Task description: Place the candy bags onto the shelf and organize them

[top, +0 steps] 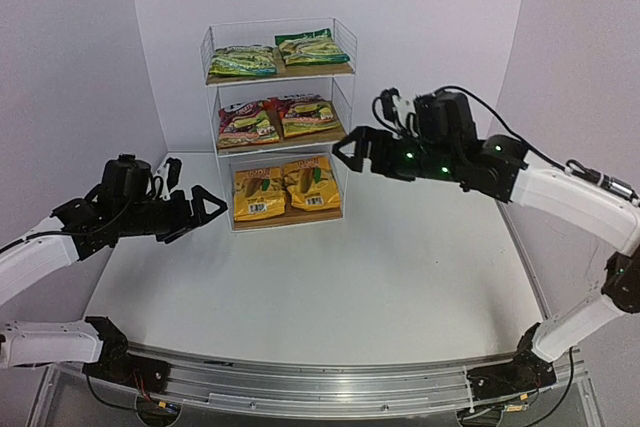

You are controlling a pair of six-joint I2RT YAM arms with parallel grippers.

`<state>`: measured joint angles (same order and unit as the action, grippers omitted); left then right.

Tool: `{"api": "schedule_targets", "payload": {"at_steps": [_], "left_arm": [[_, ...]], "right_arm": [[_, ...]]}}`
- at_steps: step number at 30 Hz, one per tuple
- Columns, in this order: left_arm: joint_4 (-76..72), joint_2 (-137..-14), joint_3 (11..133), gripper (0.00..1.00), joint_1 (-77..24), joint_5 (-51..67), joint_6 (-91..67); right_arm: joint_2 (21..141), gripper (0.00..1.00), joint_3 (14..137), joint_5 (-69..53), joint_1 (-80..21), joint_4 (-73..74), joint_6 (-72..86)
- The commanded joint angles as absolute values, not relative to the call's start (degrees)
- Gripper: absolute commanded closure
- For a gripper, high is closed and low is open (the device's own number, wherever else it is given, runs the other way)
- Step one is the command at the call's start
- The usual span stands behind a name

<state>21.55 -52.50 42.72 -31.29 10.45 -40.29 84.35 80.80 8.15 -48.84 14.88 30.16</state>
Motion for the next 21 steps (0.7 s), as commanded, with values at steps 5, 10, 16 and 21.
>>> {"api": "schedule_targets", "payload": {"at_steps": [5, 10, 16, 21], "left_arm": [[19.1, -58.9, 41.2, 0.00, -12.2, 9.5, -38.4], [13.3, -61.0, 36.4, 0.00, 1.0, 14.1, -38.5], [13.1, -55.6, 34.6, 0.00, 2.7, 5.9, -38.9], [11.4, -52.6, 32.4, 0.00, 2.6, 5.2, -40.1]], "right_arm": [[67.4, 0.02, 51.3, 14.1, -20.8, 20.4, 36.6], [63.0, 0.02, 43.5, 22.5, -11.1, 20.5, 33.3], [60.4, 0.02, 40.2, 36.3, -11.0, 20.3, 27.8], [60.0, 0.04, 38.0, 40.4, -11.0, 18.9, 26.2]]}}
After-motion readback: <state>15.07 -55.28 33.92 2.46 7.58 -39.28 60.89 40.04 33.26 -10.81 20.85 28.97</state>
